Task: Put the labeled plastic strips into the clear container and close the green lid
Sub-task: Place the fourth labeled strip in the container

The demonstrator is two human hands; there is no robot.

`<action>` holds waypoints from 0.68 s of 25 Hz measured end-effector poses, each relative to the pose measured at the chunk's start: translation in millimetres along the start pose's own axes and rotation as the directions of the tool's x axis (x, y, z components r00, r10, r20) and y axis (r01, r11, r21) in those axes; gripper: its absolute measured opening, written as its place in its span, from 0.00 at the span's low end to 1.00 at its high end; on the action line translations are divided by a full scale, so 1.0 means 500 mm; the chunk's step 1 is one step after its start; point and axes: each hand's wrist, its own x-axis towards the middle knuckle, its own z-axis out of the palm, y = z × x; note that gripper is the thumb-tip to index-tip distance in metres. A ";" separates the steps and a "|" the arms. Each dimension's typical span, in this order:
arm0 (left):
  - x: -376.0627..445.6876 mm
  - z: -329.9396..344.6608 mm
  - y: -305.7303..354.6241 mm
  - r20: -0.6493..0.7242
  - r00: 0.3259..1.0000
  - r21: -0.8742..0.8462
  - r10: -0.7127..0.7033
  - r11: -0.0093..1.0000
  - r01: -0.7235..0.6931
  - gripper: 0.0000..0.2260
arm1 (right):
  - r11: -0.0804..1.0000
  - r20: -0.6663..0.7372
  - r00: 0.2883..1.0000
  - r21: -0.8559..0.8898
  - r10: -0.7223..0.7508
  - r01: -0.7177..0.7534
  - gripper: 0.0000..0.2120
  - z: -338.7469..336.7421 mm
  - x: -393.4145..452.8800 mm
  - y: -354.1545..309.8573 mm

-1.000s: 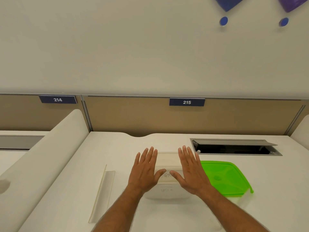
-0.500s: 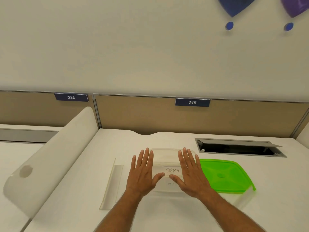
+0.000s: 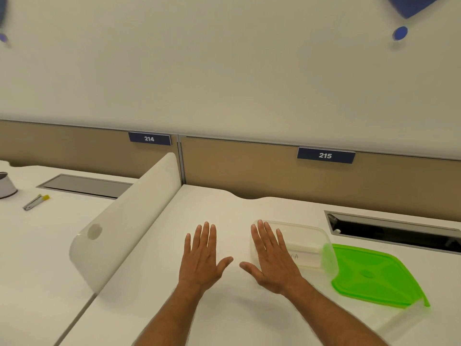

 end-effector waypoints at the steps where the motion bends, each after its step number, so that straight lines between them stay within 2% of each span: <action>1: -0.001 0.000 -0.010 0.015 1.000 0.013 -0.020 1.000 0.020 0.45 | 1.000 0.007 1.000 0.005 -0.018 0.018 0.43 0.005 0.011 -0.011; 9: 0.007 0.012 -0.070 0.161 0.968 -0.029 -0.195 0.979 0.202 0.39 | 0.965 0.114 0.958 0.031 -0.262 0.260 0.38 0.035 0.116 -0.071; 14: 0.026 0.020 -0.093 0.261 0.920 -0.050 -0.293 0.948 0.316 0.30 | 0.927 0.210 0.904 0.027 -0.372 0.375 0.33 0.066 0.191 -0.110; 17: 0.035 0.029 -0.103 0.298 0.900 -0.053 -0.316 0.937 0.347 0.26 | 0.888 0.202 0.869 0.001 -0.451 0.461 0.28 0.087 0.226 -0.129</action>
